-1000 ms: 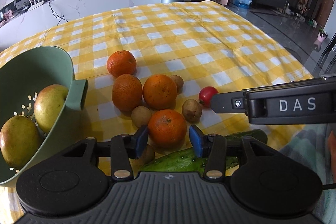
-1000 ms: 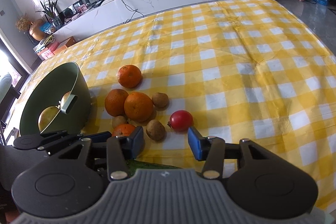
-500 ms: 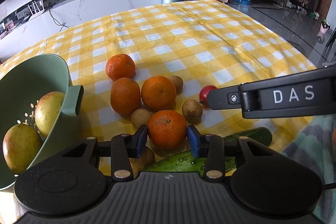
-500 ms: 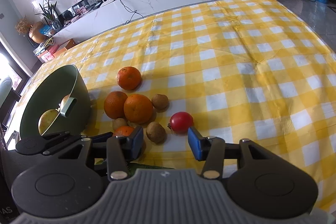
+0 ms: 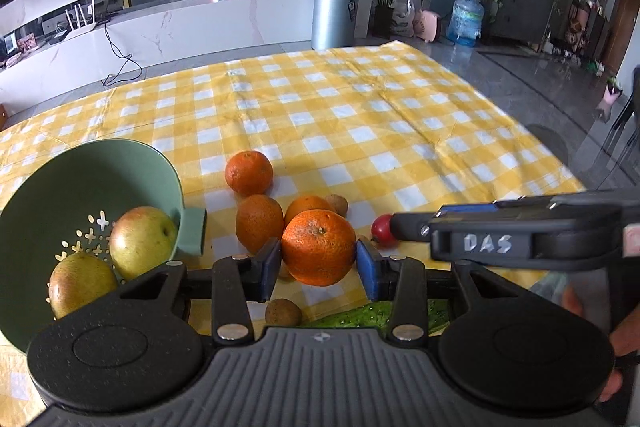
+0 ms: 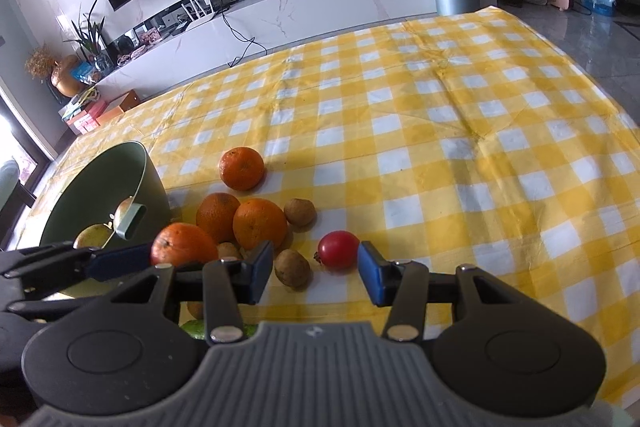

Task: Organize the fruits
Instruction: 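Grasp an orange with the left tool while the right tool grasps another orange, then carry both oranges over the green colander and lower them inside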

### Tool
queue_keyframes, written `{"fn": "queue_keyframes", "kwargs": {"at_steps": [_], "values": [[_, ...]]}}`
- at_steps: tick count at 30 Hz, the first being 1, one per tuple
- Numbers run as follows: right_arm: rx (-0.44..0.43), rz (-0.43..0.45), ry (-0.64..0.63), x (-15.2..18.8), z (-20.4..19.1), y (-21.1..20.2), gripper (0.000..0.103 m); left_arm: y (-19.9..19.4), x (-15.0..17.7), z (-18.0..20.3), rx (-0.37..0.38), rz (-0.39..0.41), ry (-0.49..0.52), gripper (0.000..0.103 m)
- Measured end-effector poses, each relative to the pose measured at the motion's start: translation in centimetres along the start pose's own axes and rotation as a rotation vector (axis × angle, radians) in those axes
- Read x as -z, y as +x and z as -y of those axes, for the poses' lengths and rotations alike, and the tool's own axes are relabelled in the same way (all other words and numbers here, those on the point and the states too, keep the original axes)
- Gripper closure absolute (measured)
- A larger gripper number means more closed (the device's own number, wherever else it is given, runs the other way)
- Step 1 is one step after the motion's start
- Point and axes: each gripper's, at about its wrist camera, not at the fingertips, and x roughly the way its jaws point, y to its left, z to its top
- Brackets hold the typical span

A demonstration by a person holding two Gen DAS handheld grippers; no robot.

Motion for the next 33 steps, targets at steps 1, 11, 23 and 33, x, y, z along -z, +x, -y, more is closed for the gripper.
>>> {"fn": "queue_keyframes", "kwargs": {"at_steps": [1,11,23,33], "values": [[0.002,-0.002,-0.013,0.0,-0.3,0.1,0.057,-0.3,-0.2,-0.2,0.008,0.002,-0.01,0.057],[0.005,0.0,-0.126,-0.6,-2.8,1.9,0.057,-2.4,-1.8,-3.3,-0.039,0.061,-0.098,0.057],[-0.009,0.0,-0.154,-1.1,-4.0,4.2,0.057,-2.5,-1.7,-10.2,-0.125,0.067,-0.272,0.057],[-0.036,-0.005,-0.165,-1.4,-4.8,5.5,0.057,-1.3,-0.6,-14.0,-0.193,0.039,-0.341,0.057]]}}
